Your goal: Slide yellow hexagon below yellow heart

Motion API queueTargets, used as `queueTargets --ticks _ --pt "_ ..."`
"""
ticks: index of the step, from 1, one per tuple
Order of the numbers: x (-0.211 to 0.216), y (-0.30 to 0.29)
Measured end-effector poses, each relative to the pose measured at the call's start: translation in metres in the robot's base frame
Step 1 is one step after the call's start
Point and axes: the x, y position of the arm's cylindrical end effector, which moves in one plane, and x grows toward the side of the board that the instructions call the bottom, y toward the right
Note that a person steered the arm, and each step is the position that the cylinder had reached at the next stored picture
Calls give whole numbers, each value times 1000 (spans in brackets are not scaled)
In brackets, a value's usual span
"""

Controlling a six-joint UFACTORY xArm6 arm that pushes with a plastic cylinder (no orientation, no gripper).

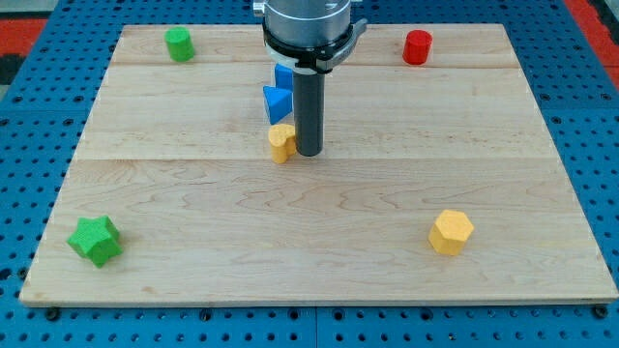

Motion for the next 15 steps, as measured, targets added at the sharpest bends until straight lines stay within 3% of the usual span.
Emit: queueTargets --ticks 3,4,5,6,7,8,10,11,12,13,15 --pt "10 -24" --pt "18 39" --pt "44 155" --pt "106 182" --pt "129 163" --pt "129 93" --pt "106 -1" --pt "75 -9" --pt "113 3" --pt "114 -45" --pt "72 -50"
